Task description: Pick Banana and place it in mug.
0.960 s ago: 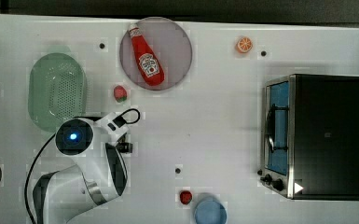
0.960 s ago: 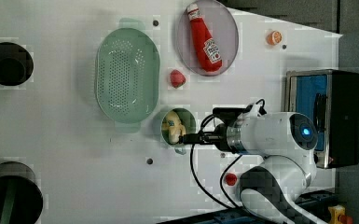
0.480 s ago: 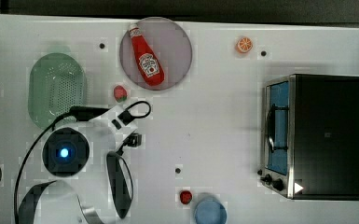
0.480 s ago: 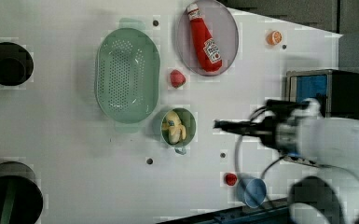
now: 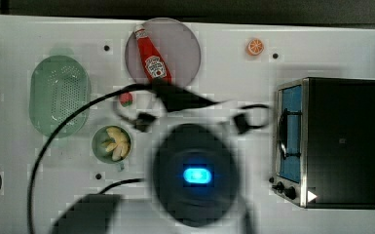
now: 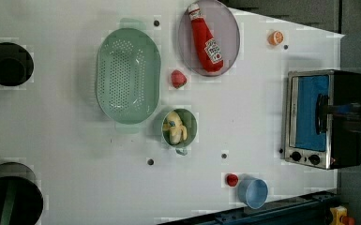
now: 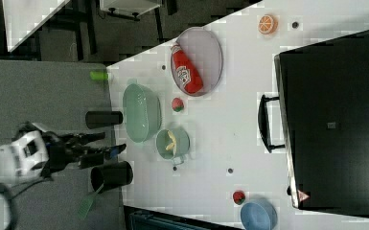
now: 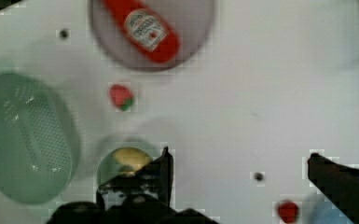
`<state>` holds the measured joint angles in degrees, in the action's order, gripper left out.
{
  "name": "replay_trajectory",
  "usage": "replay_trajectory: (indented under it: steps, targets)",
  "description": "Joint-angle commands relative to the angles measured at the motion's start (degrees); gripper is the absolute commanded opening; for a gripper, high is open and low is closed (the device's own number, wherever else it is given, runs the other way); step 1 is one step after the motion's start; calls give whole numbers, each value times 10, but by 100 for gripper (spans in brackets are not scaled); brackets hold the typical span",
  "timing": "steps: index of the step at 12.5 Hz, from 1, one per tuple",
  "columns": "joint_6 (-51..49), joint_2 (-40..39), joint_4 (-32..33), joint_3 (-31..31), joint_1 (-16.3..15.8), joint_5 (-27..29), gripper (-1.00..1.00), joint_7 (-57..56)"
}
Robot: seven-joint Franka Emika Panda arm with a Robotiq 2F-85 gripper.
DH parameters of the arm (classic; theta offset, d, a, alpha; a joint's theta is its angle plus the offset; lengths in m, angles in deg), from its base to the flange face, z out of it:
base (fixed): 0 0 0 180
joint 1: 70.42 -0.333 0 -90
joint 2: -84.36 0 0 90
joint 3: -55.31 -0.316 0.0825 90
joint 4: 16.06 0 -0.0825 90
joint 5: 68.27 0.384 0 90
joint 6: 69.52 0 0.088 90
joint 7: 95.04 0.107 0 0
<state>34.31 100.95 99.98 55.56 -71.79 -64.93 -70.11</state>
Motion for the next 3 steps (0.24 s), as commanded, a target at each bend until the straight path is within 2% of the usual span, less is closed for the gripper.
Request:
replay_trajectory:
  steps: [1,3]
  targets:
    - [-51,-22,-55,31,31,-21,100,16]
    - [-70,-25,-94,36,31,-64,100,16]
